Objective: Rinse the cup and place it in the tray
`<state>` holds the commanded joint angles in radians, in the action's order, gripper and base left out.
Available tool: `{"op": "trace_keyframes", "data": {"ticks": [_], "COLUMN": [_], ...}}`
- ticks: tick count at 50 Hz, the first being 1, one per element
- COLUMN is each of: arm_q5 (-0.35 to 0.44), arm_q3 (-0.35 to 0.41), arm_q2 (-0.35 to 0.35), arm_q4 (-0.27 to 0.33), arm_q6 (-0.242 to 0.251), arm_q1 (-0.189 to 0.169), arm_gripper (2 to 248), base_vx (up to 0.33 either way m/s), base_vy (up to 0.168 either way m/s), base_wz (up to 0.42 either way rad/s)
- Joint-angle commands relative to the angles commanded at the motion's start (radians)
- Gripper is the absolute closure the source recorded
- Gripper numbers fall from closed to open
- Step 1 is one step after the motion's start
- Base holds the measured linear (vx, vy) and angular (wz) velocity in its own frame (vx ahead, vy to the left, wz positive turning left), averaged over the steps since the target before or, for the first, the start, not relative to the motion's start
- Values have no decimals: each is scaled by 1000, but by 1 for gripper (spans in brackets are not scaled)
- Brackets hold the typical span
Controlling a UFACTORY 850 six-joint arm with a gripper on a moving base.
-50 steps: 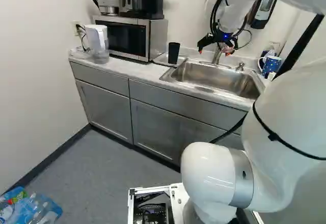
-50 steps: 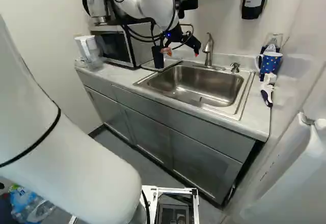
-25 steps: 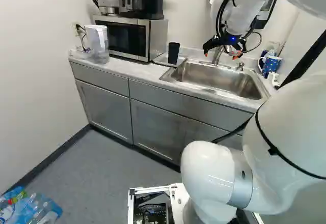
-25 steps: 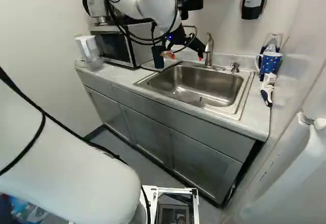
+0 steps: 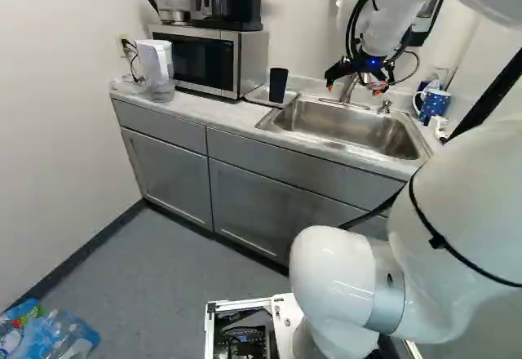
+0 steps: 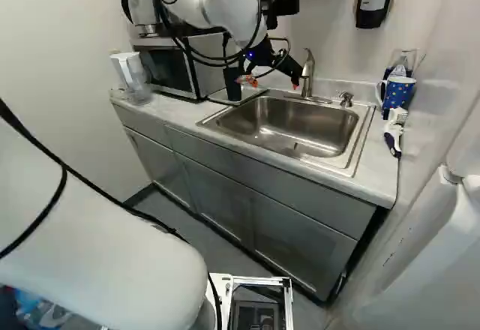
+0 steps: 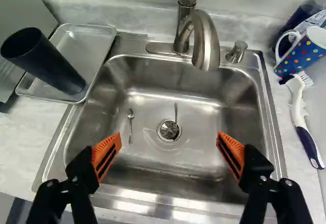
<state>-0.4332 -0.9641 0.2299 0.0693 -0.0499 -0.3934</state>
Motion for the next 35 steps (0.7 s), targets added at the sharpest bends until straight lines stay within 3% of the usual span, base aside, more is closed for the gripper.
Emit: {"op": "trace_keyframes", "data": {"ticks": [35], "arm_q5": [0], "arm_q3": [0], "arm_q2": [0], "arm_q4": [0], "arm_q6": [0], "arm_q1": [0], "arm_gripper": [3], "base_vx": [-29], "base_vy": [17], "base_wz": [-8]}}
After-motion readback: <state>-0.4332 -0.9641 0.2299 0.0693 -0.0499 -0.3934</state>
